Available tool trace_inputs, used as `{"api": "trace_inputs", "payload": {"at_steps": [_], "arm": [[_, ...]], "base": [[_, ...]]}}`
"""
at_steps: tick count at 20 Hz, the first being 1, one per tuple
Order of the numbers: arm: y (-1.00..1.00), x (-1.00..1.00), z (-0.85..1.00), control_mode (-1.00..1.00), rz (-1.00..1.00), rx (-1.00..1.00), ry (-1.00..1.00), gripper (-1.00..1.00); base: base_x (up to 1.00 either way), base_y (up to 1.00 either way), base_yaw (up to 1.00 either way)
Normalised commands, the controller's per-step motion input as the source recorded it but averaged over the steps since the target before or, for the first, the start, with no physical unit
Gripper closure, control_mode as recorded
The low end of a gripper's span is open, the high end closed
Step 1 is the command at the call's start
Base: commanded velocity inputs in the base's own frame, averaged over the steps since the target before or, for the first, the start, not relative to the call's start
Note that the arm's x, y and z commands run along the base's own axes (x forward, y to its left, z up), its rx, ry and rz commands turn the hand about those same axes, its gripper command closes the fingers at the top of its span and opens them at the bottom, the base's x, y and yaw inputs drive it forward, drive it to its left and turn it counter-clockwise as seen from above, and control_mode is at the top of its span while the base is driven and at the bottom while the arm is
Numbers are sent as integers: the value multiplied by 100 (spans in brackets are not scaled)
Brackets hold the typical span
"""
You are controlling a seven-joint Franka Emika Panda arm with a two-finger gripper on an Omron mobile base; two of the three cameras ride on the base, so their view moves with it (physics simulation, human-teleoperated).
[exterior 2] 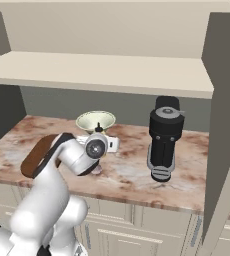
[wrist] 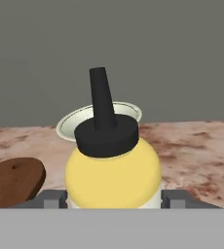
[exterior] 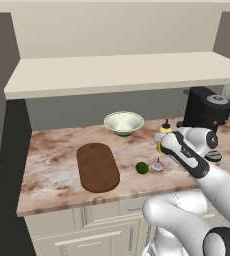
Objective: Open the cabinet. Place the bowl and condiment on the counter. Then place the lime and garlic on the cutting board.
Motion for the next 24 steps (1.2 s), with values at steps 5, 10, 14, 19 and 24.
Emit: {"api": "trace_inputs", "payload": {"at_steps": [5,10,14,19,24], "arm": [[0,21,-17,-100,0,0,-1,100],[0,19,-13,-100,0,0,-2,100],[0,20,-8,-100,1,0,-2,100],[0,21,-14,-100,1,0,0,100],[0,21,-13,-100,0,0,0,100]], "base": [[0,0,0],[0,0,0],[0,0,0],[0,0,0],[0,0,0]]}}
